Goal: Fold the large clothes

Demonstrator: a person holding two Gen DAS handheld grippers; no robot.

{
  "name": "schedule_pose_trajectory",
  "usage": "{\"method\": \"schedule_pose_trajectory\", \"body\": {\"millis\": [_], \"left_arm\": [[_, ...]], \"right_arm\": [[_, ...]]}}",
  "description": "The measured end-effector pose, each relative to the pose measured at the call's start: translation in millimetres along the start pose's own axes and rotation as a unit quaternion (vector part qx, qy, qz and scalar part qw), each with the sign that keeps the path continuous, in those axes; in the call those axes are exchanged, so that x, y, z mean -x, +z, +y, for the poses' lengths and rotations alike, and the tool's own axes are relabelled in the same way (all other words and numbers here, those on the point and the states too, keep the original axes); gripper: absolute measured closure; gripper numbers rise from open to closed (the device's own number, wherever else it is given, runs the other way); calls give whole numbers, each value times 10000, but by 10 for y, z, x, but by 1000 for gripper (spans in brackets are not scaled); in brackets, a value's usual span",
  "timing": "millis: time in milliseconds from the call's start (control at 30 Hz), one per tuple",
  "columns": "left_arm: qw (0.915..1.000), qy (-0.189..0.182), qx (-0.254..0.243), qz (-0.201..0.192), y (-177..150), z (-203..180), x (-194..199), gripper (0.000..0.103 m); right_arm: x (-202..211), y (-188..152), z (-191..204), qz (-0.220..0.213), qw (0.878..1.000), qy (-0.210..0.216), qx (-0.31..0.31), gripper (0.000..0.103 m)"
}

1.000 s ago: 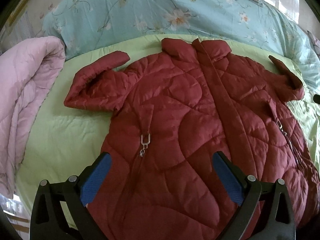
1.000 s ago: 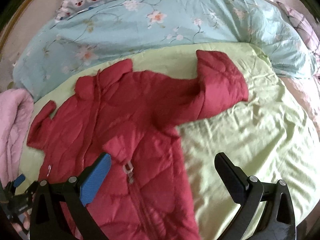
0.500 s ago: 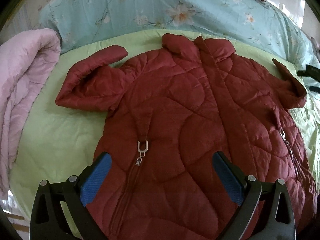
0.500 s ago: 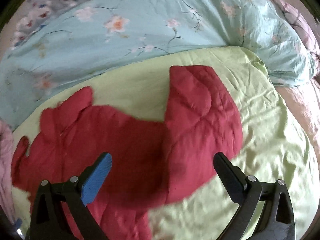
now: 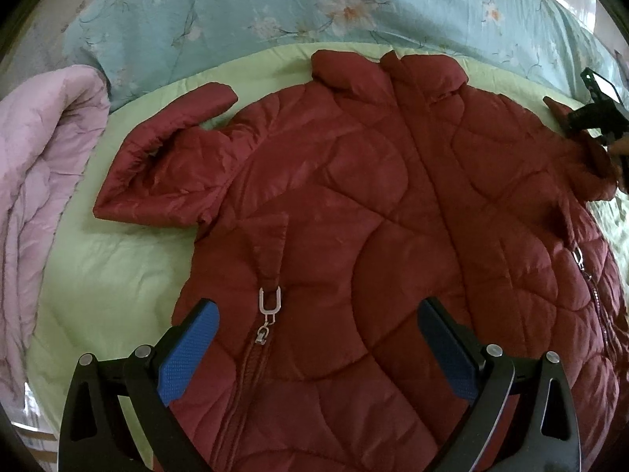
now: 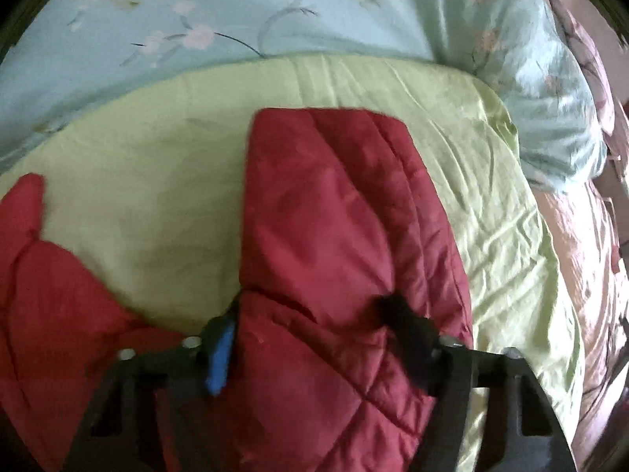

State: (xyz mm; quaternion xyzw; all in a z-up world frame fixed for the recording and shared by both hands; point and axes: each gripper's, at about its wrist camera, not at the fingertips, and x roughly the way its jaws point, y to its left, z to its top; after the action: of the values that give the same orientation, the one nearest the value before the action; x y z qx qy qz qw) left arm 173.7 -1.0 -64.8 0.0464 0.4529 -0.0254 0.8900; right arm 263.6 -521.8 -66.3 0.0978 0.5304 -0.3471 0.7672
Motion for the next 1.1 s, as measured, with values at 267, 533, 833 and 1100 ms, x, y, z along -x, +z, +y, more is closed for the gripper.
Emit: {"method": "schedule_pose_trajectory", "body": {"millis": [267, 533, 833, 1100], "left_arm": [[9999, -52, 5, 162, -50, -9, -85, 1], [9998, -172, 73, 14, -77, 12, -4, 1], [9975, -616, 360, -14, -121, 221, 9, 1], [9900, -1336, 448, -8, -65, 612, -57, 1]], "right_arm": [[344, -205, -100, -489, 9974, 523, 102, 91], [1125, -619, 354, -1081, 9740, 1910, 567, 93], [1665, -1295, 1590, -1324, 9143, 3334, 1879, 93], [1351, -1964, 2331, -846, 8953, 3307, 2861, 87]]}}
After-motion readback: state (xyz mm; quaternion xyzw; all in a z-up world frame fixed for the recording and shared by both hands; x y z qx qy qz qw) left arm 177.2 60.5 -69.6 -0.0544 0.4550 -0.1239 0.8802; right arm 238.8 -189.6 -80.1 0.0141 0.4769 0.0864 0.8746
